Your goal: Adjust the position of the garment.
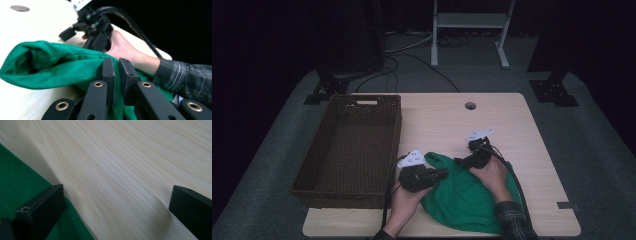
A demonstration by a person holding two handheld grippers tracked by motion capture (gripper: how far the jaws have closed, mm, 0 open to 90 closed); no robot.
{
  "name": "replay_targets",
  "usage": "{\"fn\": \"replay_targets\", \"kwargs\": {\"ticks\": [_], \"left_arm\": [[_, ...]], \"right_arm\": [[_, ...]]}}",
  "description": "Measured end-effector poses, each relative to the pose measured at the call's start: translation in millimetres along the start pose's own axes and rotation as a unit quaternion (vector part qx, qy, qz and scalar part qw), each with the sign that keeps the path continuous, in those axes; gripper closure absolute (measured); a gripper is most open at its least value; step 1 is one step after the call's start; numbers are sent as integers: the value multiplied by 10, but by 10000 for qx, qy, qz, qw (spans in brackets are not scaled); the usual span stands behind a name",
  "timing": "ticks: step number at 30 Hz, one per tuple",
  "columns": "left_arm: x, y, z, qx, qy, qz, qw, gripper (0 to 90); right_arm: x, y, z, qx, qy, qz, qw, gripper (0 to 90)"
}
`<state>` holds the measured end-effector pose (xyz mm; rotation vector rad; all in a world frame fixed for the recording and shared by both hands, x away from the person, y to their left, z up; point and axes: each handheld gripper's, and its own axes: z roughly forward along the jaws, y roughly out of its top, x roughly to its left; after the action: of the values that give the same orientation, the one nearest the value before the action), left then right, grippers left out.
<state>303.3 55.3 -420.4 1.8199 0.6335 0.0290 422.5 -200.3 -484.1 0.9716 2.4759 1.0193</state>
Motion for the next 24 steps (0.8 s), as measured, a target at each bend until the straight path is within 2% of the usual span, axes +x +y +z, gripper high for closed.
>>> {"fn": "replay_targets", "kwargs": {"ticks": [8, 12, 16, 18, 22, 24], "left_arm": [[-22, 94, 104, -79, -144, 30, 9999, 839], [-35, 90, 129, -73, -180, 23, 9998, 839], [-25, 81, 136, -43, -169, 32, 9998, 839], [-18, 76, 138, -33, -158, 31, 9999, 839], [-23, 71, 149, -5, -132, 37, 9999, 839], [-30, 70, 150, 3, -116, 41, 9999, 839]], "right_arm": [[147, 114, 111, -12, 88, -104, 9999, 0], [98, 94, 56, 45, 241, -13, 9997, 0], [3, -9, -228, -1, 518, 11, 9987, 0], [-3, -106, -423, -22, 515, -196, 9985, 0], [31, -393, -770, -119, 671, -450, 9967, 0], [73, -547, -893, -189, 827, -566, 9948, 0]]}}
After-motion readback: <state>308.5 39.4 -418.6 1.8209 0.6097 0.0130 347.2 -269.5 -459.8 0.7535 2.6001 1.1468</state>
